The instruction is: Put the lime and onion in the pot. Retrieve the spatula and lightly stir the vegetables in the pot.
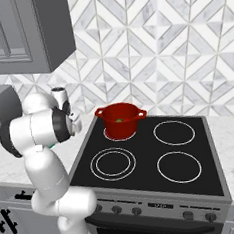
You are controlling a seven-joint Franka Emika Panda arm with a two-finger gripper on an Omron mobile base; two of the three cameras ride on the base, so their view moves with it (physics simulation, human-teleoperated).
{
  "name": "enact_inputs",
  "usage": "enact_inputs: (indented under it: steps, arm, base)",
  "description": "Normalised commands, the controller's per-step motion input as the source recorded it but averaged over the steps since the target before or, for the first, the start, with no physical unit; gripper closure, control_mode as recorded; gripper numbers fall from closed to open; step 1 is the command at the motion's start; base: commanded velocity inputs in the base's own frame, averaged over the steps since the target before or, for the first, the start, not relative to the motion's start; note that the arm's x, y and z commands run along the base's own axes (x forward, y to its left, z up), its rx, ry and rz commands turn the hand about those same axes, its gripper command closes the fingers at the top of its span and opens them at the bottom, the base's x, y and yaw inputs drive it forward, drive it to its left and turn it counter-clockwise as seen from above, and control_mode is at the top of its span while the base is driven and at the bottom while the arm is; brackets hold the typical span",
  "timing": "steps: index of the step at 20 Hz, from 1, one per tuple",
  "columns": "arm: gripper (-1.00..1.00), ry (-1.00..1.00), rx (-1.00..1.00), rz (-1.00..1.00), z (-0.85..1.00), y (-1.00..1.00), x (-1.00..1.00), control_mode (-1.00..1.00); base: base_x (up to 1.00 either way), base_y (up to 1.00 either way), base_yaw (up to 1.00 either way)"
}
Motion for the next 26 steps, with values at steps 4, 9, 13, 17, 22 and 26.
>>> enact_inputs:
  steps: [4,9,13,17,22,26]
  arm:
    - [-1.0,0.04,0.0,0.0,-0.27,0.45,-0.01,-1.0]
    - [-1.0,0.07,0.0,-0.05,-0.13,0.47,-0.06,-1.0]
    - [-1.0,0.05,0.0,-0.06,-0.14,0.24,-0.28,-1.0]
    - [-1.0,0.02,0.0,-0.06,-0.11,0.19,-0.31,-1.0]
    - [-1.0,0.0,0.0,-0.06,-0.19,0.25,-0.14,-1.0]
    - [-1.0,0.0,0.0,-0.06,-0.14,0.16,-0.17,-1.0]
  base:
    - [0.0,0.0,0.0]
    - [0.0,0.0,0.0]
    - [0.0,0.0,0.0]
    - [0.0,0.0,0.0]
    - [0.0,0.0,0.0]
    - [0.0,0.0,0.0]
